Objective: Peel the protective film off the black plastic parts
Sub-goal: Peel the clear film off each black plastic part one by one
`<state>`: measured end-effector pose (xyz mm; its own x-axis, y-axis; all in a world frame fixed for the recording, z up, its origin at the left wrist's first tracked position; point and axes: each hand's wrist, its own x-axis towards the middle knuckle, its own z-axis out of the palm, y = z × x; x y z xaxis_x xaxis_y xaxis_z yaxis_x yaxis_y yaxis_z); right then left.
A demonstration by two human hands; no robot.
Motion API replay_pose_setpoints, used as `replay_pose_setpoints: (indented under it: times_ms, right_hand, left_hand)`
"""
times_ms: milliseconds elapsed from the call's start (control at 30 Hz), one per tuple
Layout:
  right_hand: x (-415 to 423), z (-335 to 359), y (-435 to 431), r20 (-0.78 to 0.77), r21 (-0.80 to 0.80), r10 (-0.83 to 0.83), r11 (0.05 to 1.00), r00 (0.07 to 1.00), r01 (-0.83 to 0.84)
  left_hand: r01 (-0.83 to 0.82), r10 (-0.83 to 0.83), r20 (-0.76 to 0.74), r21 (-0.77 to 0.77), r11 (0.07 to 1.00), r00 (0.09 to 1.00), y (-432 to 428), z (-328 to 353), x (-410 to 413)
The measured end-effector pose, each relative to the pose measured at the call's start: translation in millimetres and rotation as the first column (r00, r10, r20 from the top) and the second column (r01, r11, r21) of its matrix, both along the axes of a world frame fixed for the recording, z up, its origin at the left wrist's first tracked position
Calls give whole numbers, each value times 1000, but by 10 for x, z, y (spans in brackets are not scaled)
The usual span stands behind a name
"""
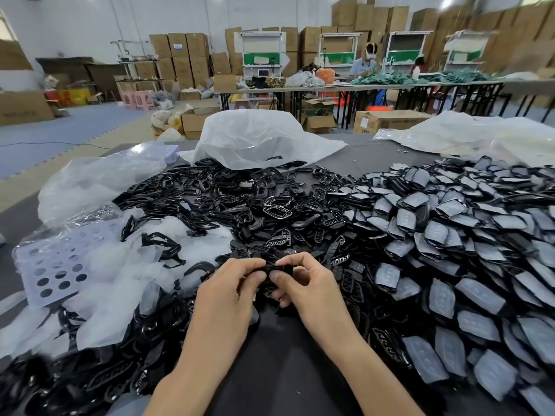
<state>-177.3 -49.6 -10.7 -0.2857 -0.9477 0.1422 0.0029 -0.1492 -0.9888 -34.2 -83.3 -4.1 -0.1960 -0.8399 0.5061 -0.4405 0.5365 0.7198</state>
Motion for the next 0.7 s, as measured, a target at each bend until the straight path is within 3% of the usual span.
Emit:
replay_pose_setpoints:
  times_ms: [167,267,333,400,533,700]
  right_hand:
    - [34,-28,-24,-66,-14,0,1000,998,-1]
    - [23,-65,-54,-49,-23,-59,998,997,58]
    - [13,-85,-77,-27,-23,-91,996,995,91]
    - [12,-101,-92,-22,-25,-113,993,993,113]
    - [12,-113,-108,5,-28,-122,992,992,122]
    - [-5,-111,-118,33,-19,-122,992,992,122]
  left_hand:
    - [-30,31,106,-3,1000,994,-25,15,67]
    - [-180,180,188,-20,984,966,-221,100,259]
    - [-294,303,355,-78,952,884,-422,151,425]
    - [-344,314,550,-50,938,774,-604,174,543]
    - [-329,99,859,84,941,503,-893,206,599]
    - [-302,57,805,155,941,591,-1023,274,563]
